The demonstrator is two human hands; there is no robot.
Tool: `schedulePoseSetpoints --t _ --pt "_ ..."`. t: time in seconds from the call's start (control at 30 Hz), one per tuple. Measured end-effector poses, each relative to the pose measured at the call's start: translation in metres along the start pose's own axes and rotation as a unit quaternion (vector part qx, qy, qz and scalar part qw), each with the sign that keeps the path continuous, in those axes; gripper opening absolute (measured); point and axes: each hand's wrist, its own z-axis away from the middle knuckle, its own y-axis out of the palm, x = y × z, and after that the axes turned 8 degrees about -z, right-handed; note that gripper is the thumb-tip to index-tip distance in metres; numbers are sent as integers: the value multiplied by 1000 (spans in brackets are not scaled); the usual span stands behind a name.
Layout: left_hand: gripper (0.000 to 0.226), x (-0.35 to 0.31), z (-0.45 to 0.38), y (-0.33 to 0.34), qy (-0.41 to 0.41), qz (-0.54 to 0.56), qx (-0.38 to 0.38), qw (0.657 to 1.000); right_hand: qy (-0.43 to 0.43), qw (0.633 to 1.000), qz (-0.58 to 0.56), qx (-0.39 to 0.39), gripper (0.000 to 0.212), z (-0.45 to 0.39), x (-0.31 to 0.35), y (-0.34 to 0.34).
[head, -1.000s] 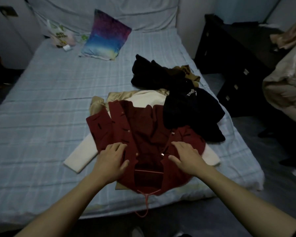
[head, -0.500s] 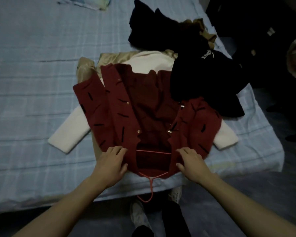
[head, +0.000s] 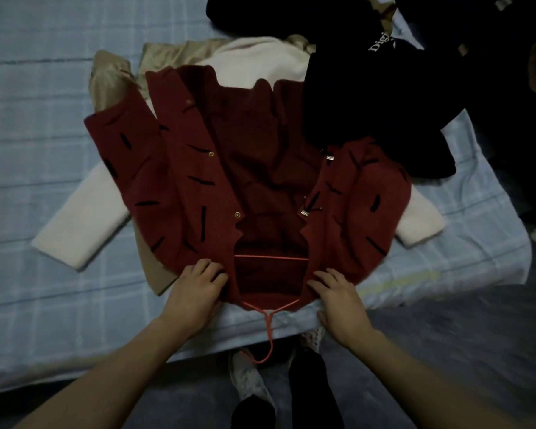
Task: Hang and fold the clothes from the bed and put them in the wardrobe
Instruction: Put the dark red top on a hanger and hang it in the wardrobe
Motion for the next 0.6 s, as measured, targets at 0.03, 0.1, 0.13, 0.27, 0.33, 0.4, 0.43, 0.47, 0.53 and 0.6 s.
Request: schedulePoseSetpoints --t 0.03,0.1,0.13,0.27,0.33,0.4,0.43,0.47,0.53,0.6 --pt "47 1 -2 4 7 -15 -14 1000 -7 1000 4 -16 75 -1 -1 4" --pt "34 1 -5 12 33 -49 -47 997 -20 999 11 -42 68 -4 -2 9" --pt "34 1 -7 16 49 -62 -60 995 -25 998 11 -59 64 -6 -2 12" --pt "25 -1 -17 26 93 -90 -91 987 -33 995 -4 -98 54 -14 -7 19" --pt "22 0 -22 26 104 -93 -100 985 -52 993 0 -104 47 -14 -9 20" --pt "23 2 -24 23 111 -86 -106 984 -80 991 18 -108 40 -13 -12 19" --pt "24 3 -23 20 111 -80 -110 985 -88 990 25 -109 38 -12 -13 17" --pt "25 4 -22 16 109 -74 -115 985 -93 989 30 -110 35 -11 -13 14" --pt "26 7 -18 6 106 -62 -136 983 -101 987 35 -116 31 -11 -12 8" --pt "26 11 -15 -9 102 -52 -159 981 -105 986 25 -126 28 -9 -9 -2"
